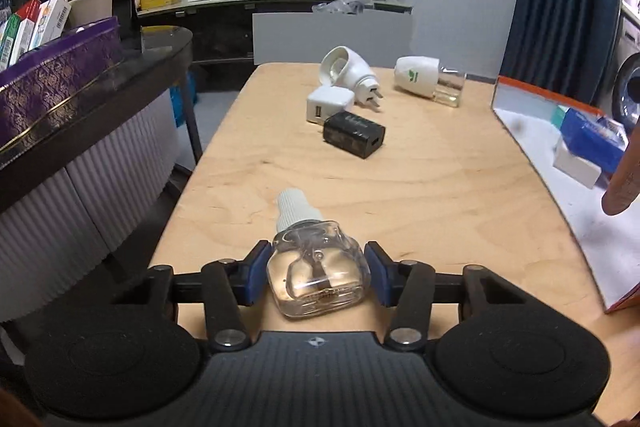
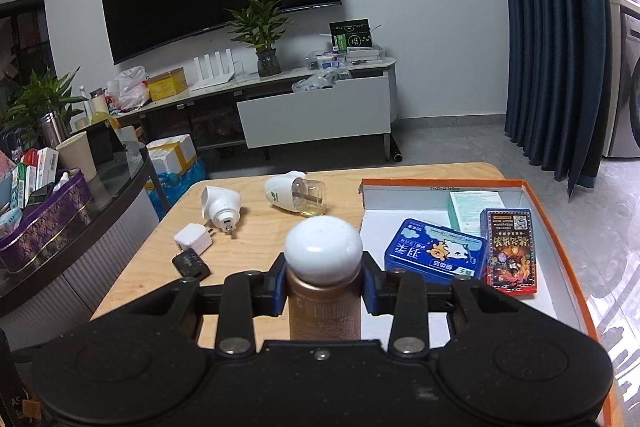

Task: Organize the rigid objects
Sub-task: 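Lift the diffuser bottle with the left gripper while the right lifts the tube toward the lid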

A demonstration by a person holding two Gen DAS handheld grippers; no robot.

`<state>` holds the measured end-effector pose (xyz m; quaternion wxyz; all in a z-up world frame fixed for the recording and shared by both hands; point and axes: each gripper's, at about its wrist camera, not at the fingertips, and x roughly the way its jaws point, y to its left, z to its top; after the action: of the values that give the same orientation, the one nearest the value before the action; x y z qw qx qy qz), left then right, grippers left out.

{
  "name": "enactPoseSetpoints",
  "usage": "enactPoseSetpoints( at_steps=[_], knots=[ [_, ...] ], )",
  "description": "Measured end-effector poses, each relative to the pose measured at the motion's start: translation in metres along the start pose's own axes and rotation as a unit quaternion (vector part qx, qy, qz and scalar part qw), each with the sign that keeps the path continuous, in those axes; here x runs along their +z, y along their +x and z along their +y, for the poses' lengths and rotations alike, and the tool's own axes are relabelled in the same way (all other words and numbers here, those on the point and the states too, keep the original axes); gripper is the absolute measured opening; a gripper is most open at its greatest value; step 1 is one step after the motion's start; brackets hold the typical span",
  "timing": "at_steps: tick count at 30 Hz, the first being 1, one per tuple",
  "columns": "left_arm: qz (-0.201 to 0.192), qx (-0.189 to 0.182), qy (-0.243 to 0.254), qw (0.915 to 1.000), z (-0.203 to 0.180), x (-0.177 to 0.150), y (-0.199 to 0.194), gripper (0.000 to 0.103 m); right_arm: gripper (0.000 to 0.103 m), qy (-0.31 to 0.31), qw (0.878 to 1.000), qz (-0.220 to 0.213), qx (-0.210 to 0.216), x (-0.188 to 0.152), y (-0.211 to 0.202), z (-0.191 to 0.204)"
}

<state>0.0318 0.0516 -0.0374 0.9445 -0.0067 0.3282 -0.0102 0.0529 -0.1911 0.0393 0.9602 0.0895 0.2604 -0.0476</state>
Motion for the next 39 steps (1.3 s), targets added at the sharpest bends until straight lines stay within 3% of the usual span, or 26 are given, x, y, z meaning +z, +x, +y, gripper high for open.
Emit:
enactPoseSetpoints(
  at_steps=[10,17,29,39],
  knots=[
    [-0.059,-0.061,0.015,0.9963,-0.040,0.025,-0.030,0.049,0.044,0.007,1.000,-0.016,-0.021,0.004,-0.023,-0.018],
    [-0.091,-0.110,0.032,0.9892,-0.078,0.048,-0.046,0.049,0.044,0.028,0.998,-0.030,-0.049,0.003,-0.044,-0.045],
    [-0.098,-0.204,0.064,0.9720,-0.164,0.079,-0.050,0.049,0.044,0.052,0.993,-0.048,-0.090,0.003,-0.078,-0.092],
    [-0.089,-0.218,0.067,0.9695,-0.199,0.089,-0.042,0.049,0.044,0.048,0.992,-0.038,-0.108,0.001,-0.087,-0.112]
  ],
)
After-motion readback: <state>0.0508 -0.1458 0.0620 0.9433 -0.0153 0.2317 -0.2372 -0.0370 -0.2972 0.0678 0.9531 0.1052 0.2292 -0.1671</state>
